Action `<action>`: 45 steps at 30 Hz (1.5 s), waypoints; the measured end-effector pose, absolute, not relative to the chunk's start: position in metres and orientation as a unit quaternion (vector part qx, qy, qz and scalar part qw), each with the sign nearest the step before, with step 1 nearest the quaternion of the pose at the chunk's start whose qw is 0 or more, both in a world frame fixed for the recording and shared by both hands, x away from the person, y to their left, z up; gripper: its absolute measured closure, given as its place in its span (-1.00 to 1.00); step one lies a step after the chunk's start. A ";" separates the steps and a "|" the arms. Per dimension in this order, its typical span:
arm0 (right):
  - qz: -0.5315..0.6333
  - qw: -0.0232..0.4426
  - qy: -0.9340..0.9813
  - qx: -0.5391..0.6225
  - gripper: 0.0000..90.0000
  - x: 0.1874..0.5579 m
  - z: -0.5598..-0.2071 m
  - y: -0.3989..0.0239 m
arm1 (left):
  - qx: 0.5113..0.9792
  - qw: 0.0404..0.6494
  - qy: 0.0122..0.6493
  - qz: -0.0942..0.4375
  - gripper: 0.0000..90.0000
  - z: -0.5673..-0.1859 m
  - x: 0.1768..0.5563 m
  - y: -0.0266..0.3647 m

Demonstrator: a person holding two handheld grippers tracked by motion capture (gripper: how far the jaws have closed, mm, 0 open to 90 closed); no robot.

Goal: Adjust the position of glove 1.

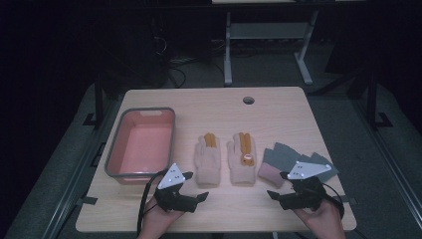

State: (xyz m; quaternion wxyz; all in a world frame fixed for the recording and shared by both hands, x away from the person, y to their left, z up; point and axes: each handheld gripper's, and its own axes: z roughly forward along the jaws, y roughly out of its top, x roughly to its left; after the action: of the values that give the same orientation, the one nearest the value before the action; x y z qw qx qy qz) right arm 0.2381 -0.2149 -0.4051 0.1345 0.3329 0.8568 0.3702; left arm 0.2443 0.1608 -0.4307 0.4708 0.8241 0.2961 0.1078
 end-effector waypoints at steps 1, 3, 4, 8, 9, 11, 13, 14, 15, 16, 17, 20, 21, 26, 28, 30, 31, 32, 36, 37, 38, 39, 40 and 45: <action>0.369 0.133 0.860 0.327 -0.43 0.242 -0.404 -0.213 | 0.824 0.471 0.297 0.108 -0.65 -0.431 0.245 0.161; 0.367 0.131 0.864 0.320 -0.44 0.248 -0.402 -0.207 | 0.822 0.473 0.299 0.107 -0.65 -0.431 0.245 0.161; 0.366 0.131 0.866 0.313 -0.44 0.253 -0.401 -0.204 | 0.819 0.476 0.305 0.103 -0.65 -0.431 0.247 0.163; 0.364 0.125 0.873 0.301 -0.44 0.264 -0.398 -0.193 | 0.818 0.475 0.310 0.100 -0.65 -0.433 0.248 0.165; 0.364 0.123 0.874 0.298 -0.44 0.267 -0.397 -0.191 | 0.818 0.475 0.310 0.100 -0.65 -0.433 0.248 0.165; 0.358 0.119 0.880 0.290 -0.44 0.273 -0.396 -0.185 | 0.814 0.479 0.314 0.097 -0.65 -0.433 0.249 0.165; 0.356 0.117 0.882 0.285 -0.44 0.276 -0.394 -0.182 | 0.812 0.481 0.316 0.096 -0.65 -0.433 0.250 0.166; 0.354 0.116 0.884 0.281 -0.44 0.280 -0.392 -0.179 | 0.810 0.482 0.320 0.093 -0.65 -0.433 0.251 0.167; 0.353 0.112 0.887 0.277 -0.44 0.287 -0.389 -0.173 | 0.809 0.482 0.323 0.092 -0.65 -0.433 0.253 0.168; 0.352 0.112 0.888 0.274 -0.44 0.290 -0.388 -0.171 | 0.808 0.482 0.325 0.093 -0.65 -0.433 0.253 0.169; 0.352 0.112 0.888 0.274 -0.44 0.290 -0.388 -0.171 | 0.808 0.482 0.325 0.093 -0.65 -0.433 0.253 0.169; 0.351 0.110 0.890 0.271 -0.43 0.300 -0.385 -0.163 | 0.807 0.483 0.326 0.095 -0.65 -0.433 0.255 0.171; 0.345 0.110 0.892 0.270 -0.43 0.304 -0.386 -0.159 | 0.809 0.481 0.324 0.098 -0.65 -0.433 0.255 0.171; 0.318 0.103 0.903 0.269 -0.37 0.328 -0.394 -0.143 | 0.812 0.477 0.322 0.100 -0.65 -0.434 0.253 0.169; 0.302 0.104 0.909 0.268 -0.35 0.337 -0.399 -0.138 | 0.814 0.475 0.319 0.102 -0.65 -0.434 0.253 0.168; 0.298 0.102 0.910 0.269 -0.35 0.340 -0.401 -0.137 | 0.815 0.473 0.318 0.104 -0.65 -0.434 0.253 0.167; 0.283 0.095 0.916 0.270 -0.32 0.350 -0.408 -0.132 | 0.817 0.471 0.315 0.108 -0.65 -0.434 0.253 0.167; 0.274 0.097 0.918 0.269 -0.31 0.354 -0.411 -0.130 | 0.818 0.470 0.313 0.110 -0.65 -0.433 0.253 0.167; 0.256 0.099 0.923 0.269 -0.18 0.367 -0.422 -0.127 | 0.816 0.472 0.314 0.109 -0.65 -0.433 0.253 0.167; 0.251 0.097 0.924 0.270 -0.17 0.369 -0.424 -0.127 | 0.815 0.473 0.315 0.109 -0.65 -0.433 0.253 0.167; 0.243 0.094 0.926 0.274 -0.14 0.372 -0.428 -0.127 | 0.816 0.473 0.314 0.109 -0.65 -0.433 0.254 0.167; 0.236 0.094 0.926 0.279 -0.12 0.374 -0.431 -0.128 | 0.816 0.473 0.314 0.108 -0.65 -0.433 0.254 0.167; 0.236 0.094 0.926 0.279 -0.12 0.374 -0.431 -0.128 | 0.816 0.473 0.314 0.108 -0.65 -0.433 0.254 0.167; 0.209 0.097 0.931 0.282 0.09 0.379 -0.443 -0.126 | 0.818 0.472 0.312 0.106 -0.65 -0.435 0.254 0.167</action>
State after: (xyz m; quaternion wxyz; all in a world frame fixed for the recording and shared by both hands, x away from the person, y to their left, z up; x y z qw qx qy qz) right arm 0.3788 -0.1259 -0.4428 0.0973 0.2825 0.9313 0.2086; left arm 0.2537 0.1666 -0.4347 0.4719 0.8179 0.3117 0.1056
